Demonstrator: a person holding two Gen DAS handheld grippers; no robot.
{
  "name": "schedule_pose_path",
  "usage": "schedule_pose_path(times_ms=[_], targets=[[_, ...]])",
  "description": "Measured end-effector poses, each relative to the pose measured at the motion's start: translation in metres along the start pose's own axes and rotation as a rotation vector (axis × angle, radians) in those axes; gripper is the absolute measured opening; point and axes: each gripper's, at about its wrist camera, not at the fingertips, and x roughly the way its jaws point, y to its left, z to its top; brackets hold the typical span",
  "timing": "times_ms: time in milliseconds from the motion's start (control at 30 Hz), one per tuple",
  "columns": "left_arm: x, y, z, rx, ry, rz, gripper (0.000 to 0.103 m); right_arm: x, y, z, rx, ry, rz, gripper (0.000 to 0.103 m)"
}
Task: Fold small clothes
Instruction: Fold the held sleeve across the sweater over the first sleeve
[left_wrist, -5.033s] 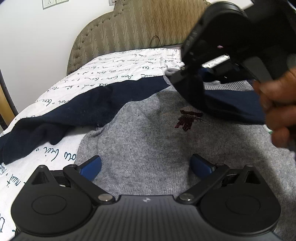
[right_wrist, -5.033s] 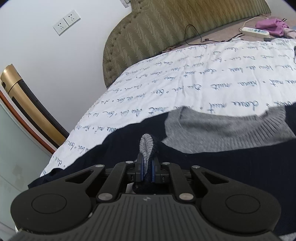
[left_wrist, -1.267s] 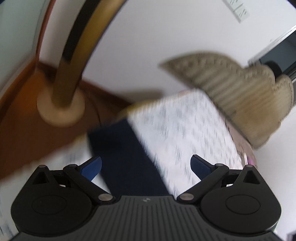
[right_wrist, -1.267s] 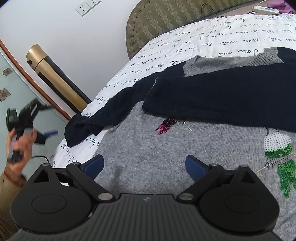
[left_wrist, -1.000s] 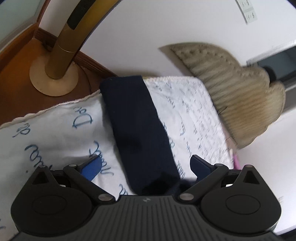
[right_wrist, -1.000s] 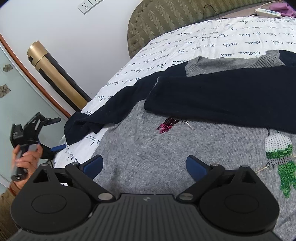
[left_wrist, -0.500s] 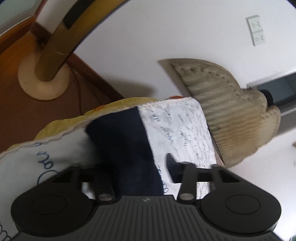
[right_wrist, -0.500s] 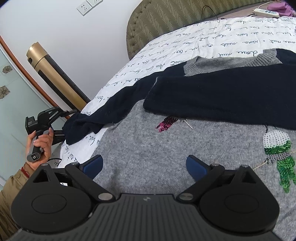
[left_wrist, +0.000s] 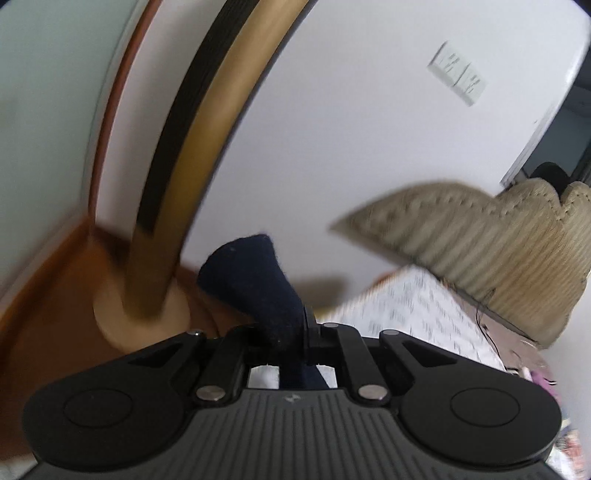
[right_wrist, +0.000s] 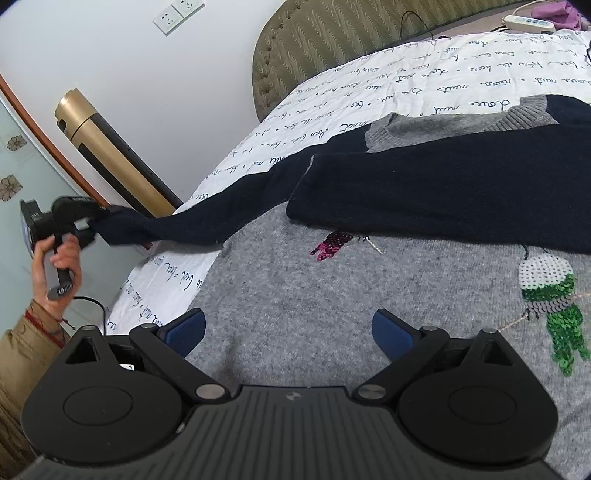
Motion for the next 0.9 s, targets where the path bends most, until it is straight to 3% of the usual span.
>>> schedule_pose_path(times_ms=[233,367,533,700,900], targets=[[-0.034,-0.052,0.01,0.163,-0.145,-0.057,0.009,-0.008,-0.003,-0.002,0.016,-0.018,-0.001,0.098],[-0.044,-0.086,-0.012,0.265,-0.129,-0.12,0.009,-0.018,-0.005,-0.001,-0.015,-0.042,-0.044,0.098],[-0.074,-0.139,-0.048,0.431,-0.162,-0.273,0.009,-0.033,-0.013,0.004,-0.08,-0.087,-0.176,0.098],[-0.085,-0.194,-0.085,0.566,-0.15,-0.375,0.009,-0.044,-0.03,0.002,-0.016,-0.116,-0.172,0.098],[-0.075,-0.246,-0.137,0.652,-0.068,-0.438,0.009,-0.051,-0.039,-0.002,-0.008,-0.121,-0.182,0.098]])
